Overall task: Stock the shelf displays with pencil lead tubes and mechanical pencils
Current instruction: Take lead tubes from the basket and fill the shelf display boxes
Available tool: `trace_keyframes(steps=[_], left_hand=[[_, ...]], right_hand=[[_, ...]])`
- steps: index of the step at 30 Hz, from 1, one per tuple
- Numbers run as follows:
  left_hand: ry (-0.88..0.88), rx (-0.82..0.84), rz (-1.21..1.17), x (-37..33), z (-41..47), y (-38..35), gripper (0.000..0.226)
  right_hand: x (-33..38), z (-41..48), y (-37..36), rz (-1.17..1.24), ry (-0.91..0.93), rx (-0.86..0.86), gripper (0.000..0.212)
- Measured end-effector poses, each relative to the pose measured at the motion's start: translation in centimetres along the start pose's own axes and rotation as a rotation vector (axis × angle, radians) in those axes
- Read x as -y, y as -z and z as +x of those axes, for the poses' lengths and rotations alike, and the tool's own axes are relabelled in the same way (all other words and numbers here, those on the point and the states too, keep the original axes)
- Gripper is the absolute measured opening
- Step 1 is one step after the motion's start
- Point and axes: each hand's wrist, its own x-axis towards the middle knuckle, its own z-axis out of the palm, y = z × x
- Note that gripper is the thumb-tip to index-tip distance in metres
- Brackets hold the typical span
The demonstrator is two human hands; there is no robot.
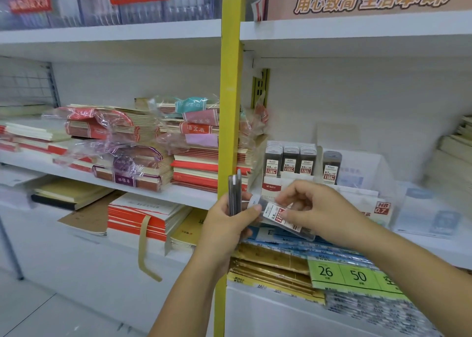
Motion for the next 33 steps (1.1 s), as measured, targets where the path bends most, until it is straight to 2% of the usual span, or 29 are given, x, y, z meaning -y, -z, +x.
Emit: trace_keyframes(steps=[2,4,7,10,14,20,25,28,30,32,33], left_hand=[[-0.025,-0.022,-0.051,0.0,0.5,0.2,0.023],[-0.042,-0.042,-0.062,0.1,1.0,0.5,0.017],[-0.035,-0.08,-0.007,0.6,1.5,0.9,0.015],[-0.029,-0.075,0.03,1.1,1.8,1.3,0.021],[-0.006,-0.032,0.058,1.5,2.1,1.7,0.023],[0.01,0.025,0.126,1.9,2.1,2.0,0.013],[0.024,0.076,0.15,1.6,1.6,2.0,0.011],[0.011,0.084,0.164,1.2,1.2,1.7,0.014],[-0.009,0.078,0.151,0.9,0.8,1.4,0.019],[-0.029,0.09,0.14,0.6,0.4,1.0,0.022],[-0.039,0.099,0.147,0.4,0.2,0.7,0.023]], right_hand=[[0.6,1.0,1.1,0.017,0.048,-0.01,0.05],[1.2,2.3,2.4,0.034,0.122,-0.135,0.064],[2.1,4.6,3.7,0.035,0.239,-0.296,0.054],[2.1,6.5,3.6,-0.207,0.296,-0.369,0.041],[1.0,8.3,2.8,-0.438,0.307,-0.346,0.035],[-0.3,10.4,2.6,-0.482,0.258,-0.32,0.037],[-1.5,10.6,1.8,-0.652,0.156,-0.285,0.035],[-1.0,9.0,1.5,-0.596,0.201,-0.361,0.035],[-0.3,6.8,1.1,-0.443,0.262,-0.382,0.026],[0.4,4.3,0.2,-0.213,0.246,-0.25,0.018],[0.8,3.2,-0.4,-0.088,0.211,-0.156,0.022]])
